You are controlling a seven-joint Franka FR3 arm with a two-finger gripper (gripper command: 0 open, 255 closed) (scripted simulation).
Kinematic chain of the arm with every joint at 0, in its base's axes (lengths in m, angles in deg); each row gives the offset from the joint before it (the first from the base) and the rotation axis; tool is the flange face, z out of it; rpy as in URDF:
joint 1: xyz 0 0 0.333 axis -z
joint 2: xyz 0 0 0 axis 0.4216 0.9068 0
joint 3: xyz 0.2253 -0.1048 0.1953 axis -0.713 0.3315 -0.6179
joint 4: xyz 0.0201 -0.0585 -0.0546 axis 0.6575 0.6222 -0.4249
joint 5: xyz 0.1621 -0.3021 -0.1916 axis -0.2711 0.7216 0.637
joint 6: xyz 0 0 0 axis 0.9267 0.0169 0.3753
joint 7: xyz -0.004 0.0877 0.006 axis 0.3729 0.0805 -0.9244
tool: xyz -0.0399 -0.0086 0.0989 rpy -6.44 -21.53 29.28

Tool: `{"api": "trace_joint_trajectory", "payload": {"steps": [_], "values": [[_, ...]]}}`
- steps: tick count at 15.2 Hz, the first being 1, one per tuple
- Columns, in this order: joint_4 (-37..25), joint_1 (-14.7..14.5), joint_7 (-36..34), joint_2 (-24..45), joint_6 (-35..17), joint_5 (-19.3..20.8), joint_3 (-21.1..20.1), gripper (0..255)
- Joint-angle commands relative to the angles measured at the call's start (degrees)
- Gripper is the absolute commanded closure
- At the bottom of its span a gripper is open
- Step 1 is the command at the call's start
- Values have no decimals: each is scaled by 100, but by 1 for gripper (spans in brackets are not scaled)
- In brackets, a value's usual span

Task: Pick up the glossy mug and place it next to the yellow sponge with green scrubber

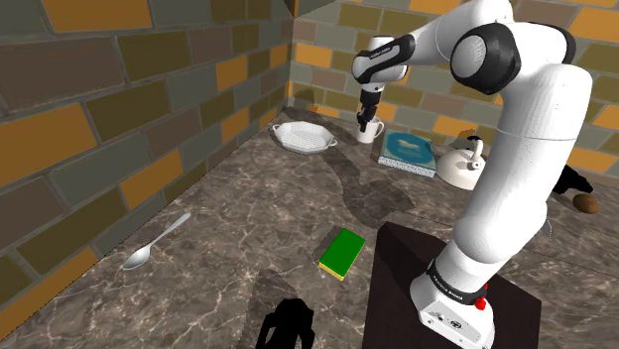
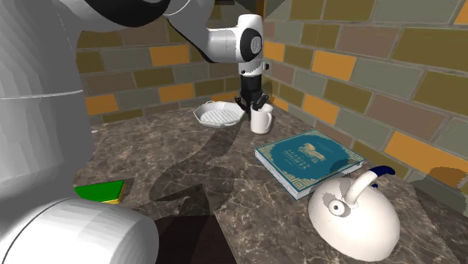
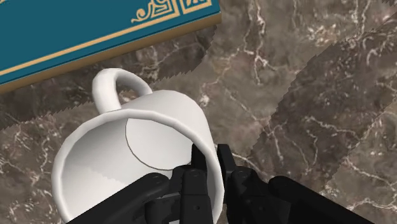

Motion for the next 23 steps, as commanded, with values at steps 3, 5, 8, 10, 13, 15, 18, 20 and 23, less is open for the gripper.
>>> {"api": "trace_joint_trajectory", "payload": {"steps": [3,5,8,10,13,15,18,20,23], "values": [[-162,-8,-4,-119,277,38,14,255],[-260,-12,-6,-165,418,53,18,255],[-418,-16,-7,-224,632,71,23,255],[-530,-18,-6,-257,776,81,26,255],[-710,-19,-3,-298,995,93,30,255],[-837,-19,1,-319,1142,99,33,255],[-1040,-18,8,-341,1366,105,36,255],[-1184,-15,15,-349,1517,106,39,255],[-1033,-93,-93,-576,1588,183,12,255]]}}
